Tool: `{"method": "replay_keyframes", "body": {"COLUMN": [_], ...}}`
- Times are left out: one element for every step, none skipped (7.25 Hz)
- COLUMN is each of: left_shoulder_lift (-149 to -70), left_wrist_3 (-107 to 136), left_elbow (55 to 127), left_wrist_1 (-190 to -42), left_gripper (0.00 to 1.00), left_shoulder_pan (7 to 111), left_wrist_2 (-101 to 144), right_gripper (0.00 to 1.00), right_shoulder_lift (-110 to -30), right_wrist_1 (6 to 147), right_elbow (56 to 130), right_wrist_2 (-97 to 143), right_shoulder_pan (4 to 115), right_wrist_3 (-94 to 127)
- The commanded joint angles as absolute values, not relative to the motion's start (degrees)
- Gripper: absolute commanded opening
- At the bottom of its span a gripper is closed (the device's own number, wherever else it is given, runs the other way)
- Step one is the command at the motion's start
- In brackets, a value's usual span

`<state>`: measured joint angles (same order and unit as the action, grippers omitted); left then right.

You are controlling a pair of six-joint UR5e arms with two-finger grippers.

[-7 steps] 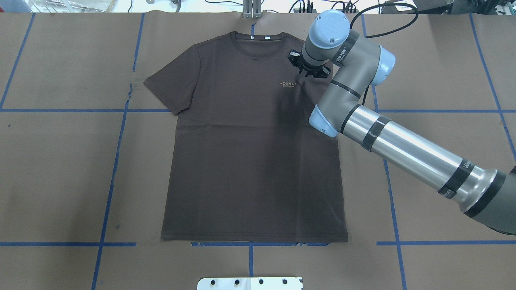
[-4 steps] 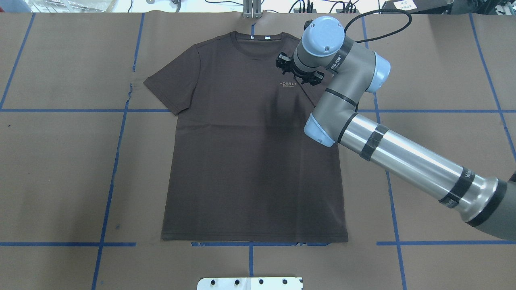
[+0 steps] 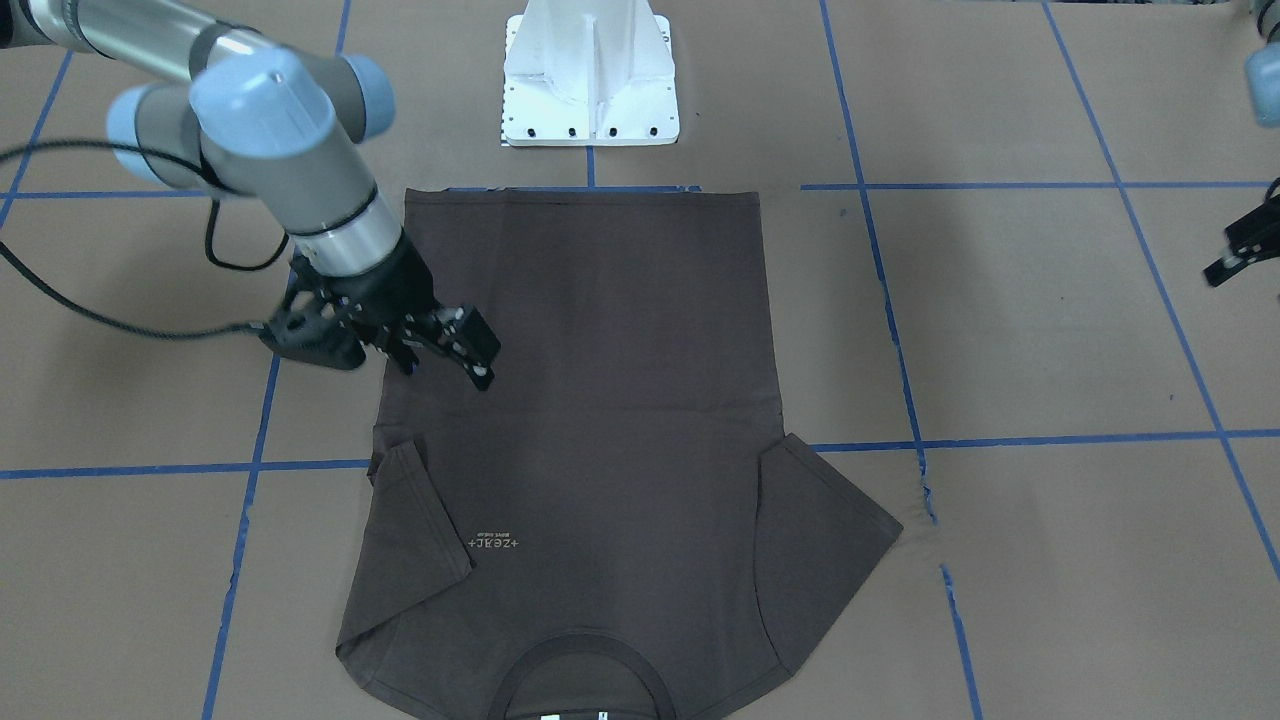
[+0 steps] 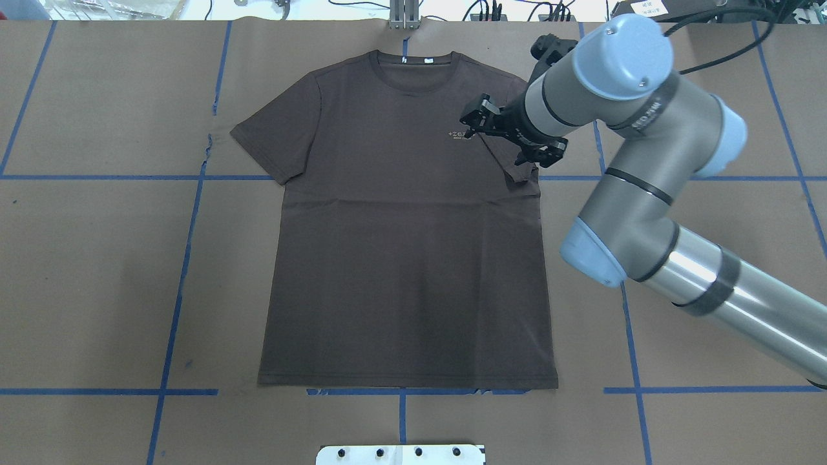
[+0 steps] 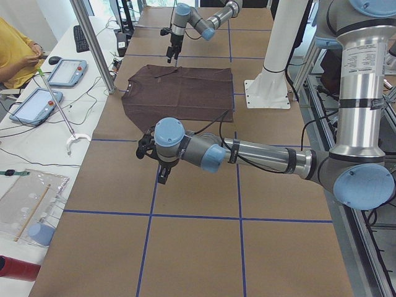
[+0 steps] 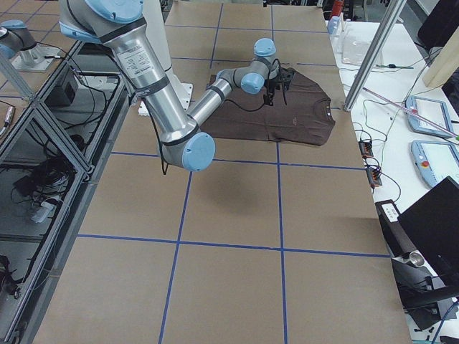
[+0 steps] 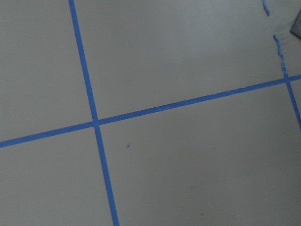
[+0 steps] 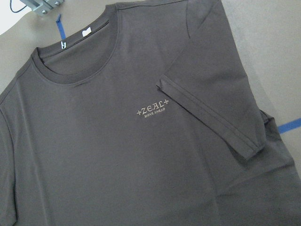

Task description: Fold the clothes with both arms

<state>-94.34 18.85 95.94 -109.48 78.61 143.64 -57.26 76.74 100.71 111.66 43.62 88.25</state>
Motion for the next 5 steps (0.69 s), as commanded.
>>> {"method": "replay_keyframes", "body": {"left_shoulder_lift": [-105.3,-109.7,-112.0,-113.8,-116.3], "left_wrist_3": [29.1,33.5,39.4,43.8,46.9], "left_elbow": [86.3,82.9,82.5,82.6,81.2], "left_wrist_1": [-111.3,-111.9,-112.5,-113.0,-113.0], "left_gripper": [1.0,1.0,0.96,0.96,0.96], "left_shoulder_pan": [72.7,69.5,67.1,64.2,61.3], "left_wrist_2": [142.2,142.1,140.5,132.1,130.8], "right_gripper": [1.0,1.0,1.0,1.0,1.0], "right_shoulder_lift": [-59.1,-59.5,-59.5,-59.2,-60.2], "right_wrist_1": [80.9,80.8,80.6,78.8,72.7], "right_elbow": [106.6,107.5,109.1,109.6,109.3], "right_wrist_2": [111.4,111.4,111.6,111.2,111.1], "right_shoulder_pan": [43.8,43.8,43.7,43.6,43.9], "right_wrist_3": [88.3,88.3,88.5,93.4,96.0]}}
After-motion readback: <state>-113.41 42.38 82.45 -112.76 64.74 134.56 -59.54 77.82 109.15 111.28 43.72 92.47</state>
